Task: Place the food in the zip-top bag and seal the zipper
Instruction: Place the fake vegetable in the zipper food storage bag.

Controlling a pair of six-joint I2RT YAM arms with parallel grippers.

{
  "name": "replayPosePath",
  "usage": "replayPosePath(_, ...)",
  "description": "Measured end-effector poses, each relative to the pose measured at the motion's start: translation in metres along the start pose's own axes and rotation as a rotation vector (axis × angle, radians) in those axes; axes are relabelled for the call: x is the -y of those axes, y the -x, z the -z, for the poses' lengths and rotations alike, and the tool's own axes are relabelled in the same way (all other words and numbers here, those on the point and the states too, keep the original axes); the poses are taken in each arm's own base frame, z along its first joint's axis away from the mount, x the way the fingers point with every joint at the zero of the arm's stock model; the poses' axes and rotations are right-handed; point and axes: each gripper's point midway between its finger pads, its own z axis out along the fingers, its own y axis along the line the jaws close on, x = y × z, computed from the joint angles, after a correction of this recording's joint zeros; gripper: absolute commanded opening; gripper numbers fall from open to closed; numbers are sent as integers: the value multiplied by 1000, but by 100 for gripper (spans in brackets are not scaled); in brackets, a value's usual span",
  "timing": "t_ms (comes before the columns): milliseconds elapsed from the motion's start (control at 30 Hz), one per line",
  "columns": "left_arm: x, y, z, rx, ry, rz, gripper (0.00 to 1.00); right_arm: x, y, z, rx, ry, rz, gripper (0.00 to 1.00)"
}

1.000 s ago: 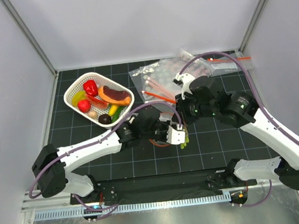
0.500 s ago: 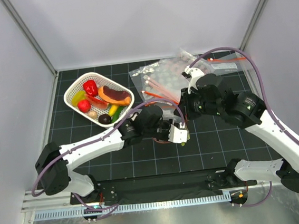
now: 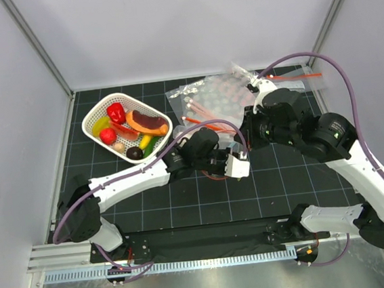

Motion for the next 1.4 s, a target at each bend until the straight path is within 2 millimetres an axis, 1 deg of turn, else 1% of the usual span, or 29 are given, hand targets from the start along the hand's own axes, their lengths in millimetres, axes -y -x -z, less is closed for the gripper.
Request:
replayPosePath(33,0,1,1,1,-1,1,19,0,0,-1,0,-1,0,1)
replayPosePath(67,2,0,1,1,-6,4,26,1,-1,-2,-3,-3,0,1)
replayPosePath(133,6,-1,3,-4,-13,16,31,2,-4,-8,-5,-6,1,1)
replayPosePath(167,9,-2,4,-6,-18,25,35,2,-6,-12,-5,-5,1,1)
replayPosePath(233,17,-4,8,-15,-25,43,39,4,-12,-21,-10,-5,0,1)
replayPosePath(267,20,-6,10,-20,-27,52,43,6,-16,-26,-19,-7,0,1)
replayPosePath(367,30,-8,18,-25,-24,70,46,8,-23,-38,-29,-5,-4,1)
replayPosePath(400,32,-6,21,-19,-22,68,47,9,-24,-41,-32,-5,-6,1)
replayPosePath(467,34,-1,26,-2,-13,59,53,10,-25,-44,-31,-2,-11,1)
replayPosePath(700,35,17,41,74,26,28,51,3,-18,-46,-9,30,-20,1)
replayPosePath(833,34,26,55,128,68,24,50,4,-22,-51,-13,36,-20,1)
replayPosePath(900,30,34,64,161,101,26,45,6,-28,-54,-24,34,-18,1)
replayPosePath(933,28,37,68,174,117,27,36,7,-31,-55,-29,31,-17,1)
replayPosePath(967,23,41,73,188,143,32,31,8,-33,-57,-33,30,-16,1)
replayPosePath(1033,16,48,81,211,187,36,28,11,-38,-60,-36,28,-14,1)
replayPosePath(1133,10,57,88,245,225,43,32,13,-42,-64,-41,26,-10,1)
replayPosePath(1200,9,59,89,257,227,48,32,13,-41,-65,-34,28,-10,1)
replayPosePath(1300,12,59,88,263,216,48,32,12,-36,-66,-16,34,-11,1)
replayPosePath(1400,19,60,88,279,187,38,38,12,-33,-68,-7,34,-13,1)
